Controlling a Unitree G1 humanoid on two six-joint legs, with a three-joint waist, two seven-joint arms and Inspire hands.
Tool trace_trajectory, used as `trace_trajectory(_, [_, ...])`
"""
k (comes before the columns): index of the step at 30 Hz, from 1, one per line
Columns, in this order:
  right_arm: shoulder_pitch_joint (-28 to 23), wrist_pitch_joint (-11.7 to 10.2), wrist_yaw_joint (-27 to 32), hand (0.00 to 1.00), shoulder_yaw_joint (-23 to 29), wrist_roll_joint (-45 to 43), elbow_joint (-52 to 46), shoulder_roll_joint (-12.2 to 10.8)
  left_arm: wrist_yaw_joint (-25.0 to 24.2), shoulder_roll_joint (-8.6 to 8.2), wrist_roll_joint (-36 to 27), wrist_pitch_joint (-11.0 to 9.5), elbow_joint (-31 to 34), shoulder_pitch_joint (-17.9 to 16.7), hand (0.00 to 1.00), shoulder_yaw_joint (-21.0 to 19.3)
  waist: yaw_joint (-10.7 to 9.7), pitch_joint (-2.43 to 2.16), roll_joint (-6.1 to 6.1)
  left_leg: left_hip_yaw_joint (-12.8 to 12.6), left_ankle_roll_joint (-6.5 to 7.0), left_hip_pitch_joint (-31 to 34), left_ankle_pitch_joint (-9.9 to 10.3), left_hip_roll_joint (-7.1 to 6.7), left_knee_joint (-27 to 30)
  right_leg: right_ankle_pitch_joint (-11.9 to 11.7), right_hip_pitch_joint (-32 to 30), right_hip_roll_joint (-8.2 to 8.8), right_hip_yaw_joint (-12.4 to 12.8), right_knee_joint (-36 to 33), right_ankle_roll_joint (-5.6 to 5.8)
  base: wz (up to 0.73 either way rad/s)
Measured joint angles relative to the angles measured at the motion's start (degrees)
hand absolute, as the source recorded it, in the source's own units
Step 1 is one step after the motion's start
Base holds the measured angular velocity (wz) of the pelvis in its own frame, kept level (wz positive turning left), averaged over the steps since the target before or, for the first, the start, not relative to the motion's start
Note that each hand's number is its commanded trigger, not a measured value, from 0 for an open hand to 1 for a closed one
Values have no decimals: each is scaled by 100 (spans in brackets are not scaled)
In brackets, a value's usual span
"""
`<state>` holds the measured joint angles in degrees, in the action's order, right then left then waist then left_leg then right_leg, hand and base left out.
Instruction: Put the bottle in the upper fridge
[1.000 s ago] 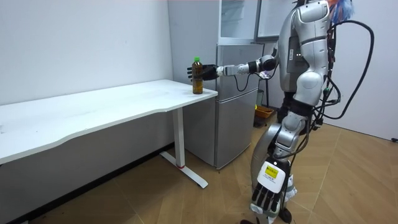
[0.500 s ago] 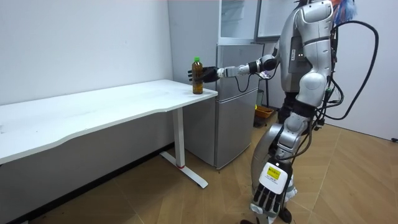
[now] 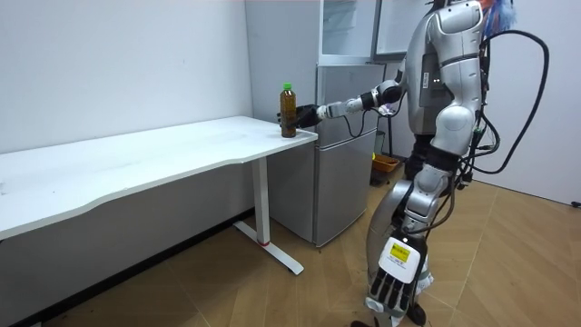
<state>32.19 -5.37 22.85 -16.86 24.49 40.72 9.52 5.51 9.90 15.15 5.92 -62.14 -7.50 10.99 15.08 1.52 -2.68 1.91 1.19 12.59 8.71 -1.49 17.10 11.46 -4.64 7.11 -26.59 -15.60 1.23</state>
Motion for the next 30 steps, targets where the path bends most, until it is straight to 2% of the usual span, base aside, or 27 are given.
trace_trajectory(7, [0, -9, 31, 0, 10, 1, 63, 153, -39, 3, 3, -11, 0, -10, 0, -10, 141, 8, -12, 31, 4, 2, -17, -13, -45, 0, 9, 5, -24, 18, 0, 2])
trace_trajectory(19, [108, -46, 204, 0, 15, -2, 62, 239, -114, 14, 10, -12, -7, -11, 0, -30, 268, -6, -36, 62, -6, 65, -28, -17, -80, -1, -48, -11, -51, 77, 1, 0])
trace_trajectory(26, [166, -46, 207, 0, 14, -2, 59, 266, -112, 18, 7, -12, 13, -11, 0, -73, 268, -13, -51, 73, -6, 65, -28, -19, -104, -1, -49, -10, -66, 79, 3, 0])
trace_trajectory(30, [166, -45, 208, 0, 14, -1, 59, 267, -112, 29, 6, -10, 23, -11, 0, -72, 266, -31, -79, 76, -11, 61, -32, -17, -101, -1, -46, -10, -69, 72, 2, 0])
